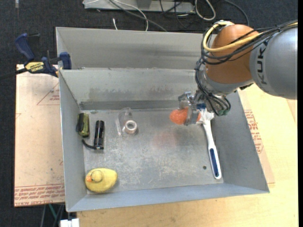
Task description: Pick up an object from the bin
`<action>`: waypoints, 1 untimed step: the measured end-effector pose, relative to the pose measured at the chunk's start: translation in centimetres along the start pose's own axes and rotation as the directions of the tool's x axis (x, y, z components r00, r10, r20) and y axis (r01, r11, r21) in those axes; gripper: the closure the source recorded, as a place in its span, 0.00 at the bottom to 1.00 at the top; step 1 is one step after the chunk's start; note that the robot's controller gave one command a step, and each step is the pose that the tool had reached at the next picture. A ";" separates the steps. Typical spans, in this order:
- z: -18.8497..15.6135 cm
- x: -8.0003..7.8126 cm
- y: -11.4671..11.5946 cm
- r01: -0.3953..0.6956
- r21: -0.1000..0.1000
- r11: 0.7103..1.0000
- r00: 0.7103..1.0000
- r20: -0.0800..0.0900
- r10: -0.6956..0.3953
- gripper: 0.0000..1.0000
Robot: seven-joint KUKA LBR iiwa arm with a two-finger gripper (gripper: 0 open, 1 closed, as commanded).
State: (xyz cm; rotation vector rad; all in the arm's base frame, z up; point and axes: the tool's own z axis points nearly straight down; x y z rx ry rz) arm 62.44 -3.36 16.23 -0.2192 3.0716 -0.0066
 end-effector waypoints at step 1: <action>-10.5 0.6 1.1 -0.004 -0.001 1.000 1.000 -0.005 0.004 1.00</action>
Offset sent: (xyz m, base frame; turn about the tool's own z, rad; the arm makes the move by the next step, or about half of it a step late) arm -0.0012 0.0007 0.0549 0.0137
